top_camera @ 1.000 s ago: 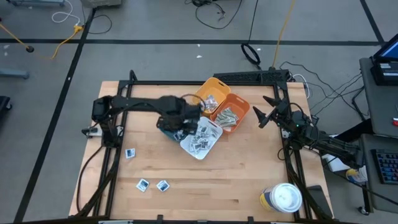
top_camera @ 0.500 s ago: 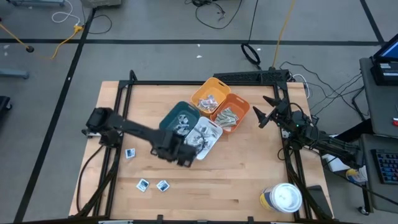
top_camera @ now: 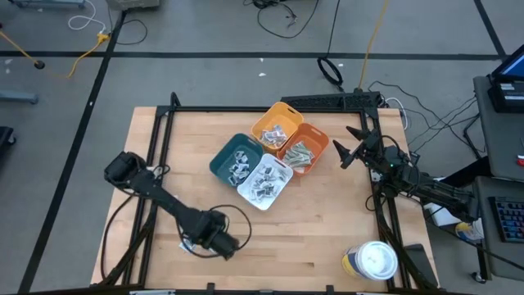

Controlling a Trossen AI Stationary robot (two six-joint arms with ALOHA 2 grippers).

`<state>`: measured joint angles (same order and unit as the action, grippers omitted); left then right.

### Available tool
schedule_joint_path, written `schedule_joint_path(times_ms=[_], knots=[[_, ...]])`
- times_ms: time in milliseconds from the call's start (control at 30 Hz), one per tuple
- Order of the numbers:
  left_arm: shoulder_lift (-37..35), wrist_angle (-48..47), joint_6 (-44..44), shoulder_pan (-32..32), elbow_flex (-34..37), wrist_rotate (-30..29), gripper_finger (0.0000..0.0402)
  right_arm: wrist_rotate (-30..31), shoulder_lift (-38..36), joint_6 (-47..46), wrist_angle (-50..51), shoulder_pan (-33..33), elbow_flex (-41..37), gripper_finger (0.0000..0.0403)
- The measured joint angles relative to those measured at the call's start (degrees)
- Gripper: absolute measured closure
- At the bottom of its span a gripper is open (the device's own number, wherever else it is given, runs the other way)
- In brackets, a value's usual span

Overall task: Pick & Place First Aid Supplies
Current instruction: Put the blue alcohol pad into the blue bin

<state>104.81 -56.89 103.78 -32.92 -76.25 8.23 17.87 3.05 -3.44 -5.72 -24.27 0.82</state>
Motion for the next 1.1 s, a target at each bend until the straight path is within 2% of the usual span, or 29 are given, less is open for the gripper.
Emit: schedule_joint_path(times_ms=[233, 567, 767, 900, 1100], knots=[[0.48, 3.62, 1.34, -1.78, 2.23, 0.33, 0.016, 0.0, -0.01, 0.02, 0.0, -0.02, -0.01, 0.0026], [7.33, 4.78, -2.13, -1.56, 2.46, 0.33, 0.016, 0.0, -0.01, 0.01, 0.0, -0.01, 0.0, 0.0026], [8.33, 6.4, -4.7, -1.38, 2.2, 0.09, 0.0164, 0.0, -0.01, 0.02, 0.0, -0.02, 0.0, 0.0026], [8.33, 6.67, -4.26, -1.12, 2.21, 0.31, 0.0207, 0.02, 0.0, 0.0, 0.0, 0.0, 0.0, 0.0026], [8.37, 6.19, -4.98, -1.46, 2.22, 0.13, 0.0332, 0.0, 0.0, 0.01, 0.0, -0.01, -0.02, 0.0026]])
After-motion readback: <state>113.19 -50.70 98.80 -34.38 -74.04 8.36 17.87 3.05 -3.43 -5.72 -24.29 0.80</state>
